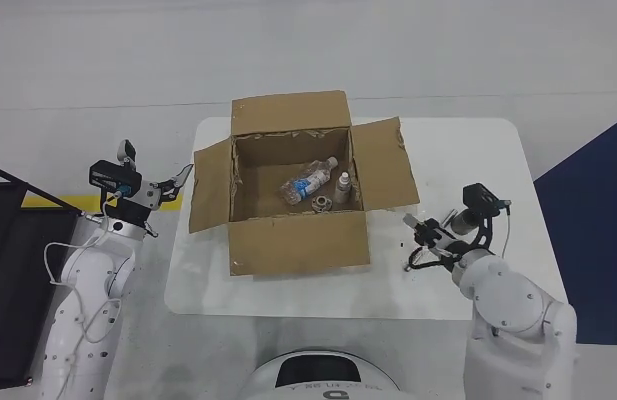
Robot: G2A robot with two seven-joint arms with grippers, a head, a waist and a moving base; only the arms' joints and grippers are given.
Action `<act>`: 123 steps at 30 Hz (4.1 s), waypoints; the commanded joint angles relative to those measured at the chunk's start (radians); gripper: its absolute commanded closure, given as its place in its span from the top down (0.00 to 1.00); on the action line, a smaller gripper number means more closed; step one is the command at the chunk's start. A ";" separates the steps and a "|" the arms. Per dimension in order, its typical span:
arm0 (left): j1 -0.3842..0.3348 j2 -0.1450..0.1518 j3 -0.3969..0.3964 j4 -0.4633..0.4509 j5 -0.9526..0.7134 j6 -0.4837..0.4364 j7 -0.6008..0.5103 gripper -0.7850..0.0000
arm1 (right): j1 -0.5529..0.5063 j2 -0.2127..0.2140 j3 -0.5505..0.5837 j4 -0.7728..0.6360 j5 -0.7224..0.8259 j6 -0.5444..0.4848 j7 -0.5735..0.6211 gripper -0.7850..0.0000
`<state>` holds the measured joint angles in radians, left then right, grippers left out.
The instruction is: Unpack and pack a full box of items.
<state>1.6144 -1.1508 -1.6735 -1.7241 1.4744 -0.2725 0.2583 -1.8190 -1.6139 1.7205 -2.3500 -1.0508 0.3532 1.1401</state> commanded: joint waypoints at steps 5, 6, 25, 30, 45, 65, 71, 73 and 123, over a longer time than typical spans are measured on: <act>0.000 0.000 0.000 0.000 0.000 0.000 0.000 1.00 | -0.028 0.012 0.019 0.039 -0.176 0.063 0.005 0.40; 0.000 0.000 0.000 0.000 0.000 0.000 0.000 1.00 | -0.014 0.013 0.006 0.067 -0.217 0.081 0.006 0.39; 0.000 0.000 0.000 0.000 0.000 0.000 0.000 1.00 | 0.229 0.020 -0.101 0.433 -0.527 0.218 0.101 0.30; 0.000 0.000 0.000 0.000 0.000 0.000 0.000 1.00 | 0.248 0.019 -0.115 0.491 -0.585 0.247 0.070 0.28; 0.000 0.000 0.000 0.000 0.000 0.000 0.000 1.00 | 0.347 0.021 -0.078 0.659 -0.525 0.233 0.035 0.22; 0.000 0.000 0.000 0.000 0.000 0.000 0.000 1.00 | 0.222 0.021 0.063 0.386 -0.069 0.091 -0.055 0.00; 0.000 0.000 0.000 0.000 0.000 0.000 0.000 1.00 | 0.164 0.021 0.195 0.296 0.325 0.003 -0.080 0.00; 0.000 0.000 0.000 0.000 0.000 0.000 0.000 1.00 | 0.158 0.020 0.236 0.289 0.470 -0.015 -0.087 0.00; 0.000 0.000 0.000 0.000 0.000 0.000 0.000 1.00 | 0.624 0.054 -0.436 0.671 0.590 0.218 -0.091 0.00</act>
<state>1.6144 -1.1508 -1.6735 -1.7241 1.4744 -0.2725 0.2583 -1.2078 -1.5581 1.2890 -1.6946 -0.4752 0.5538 1.0563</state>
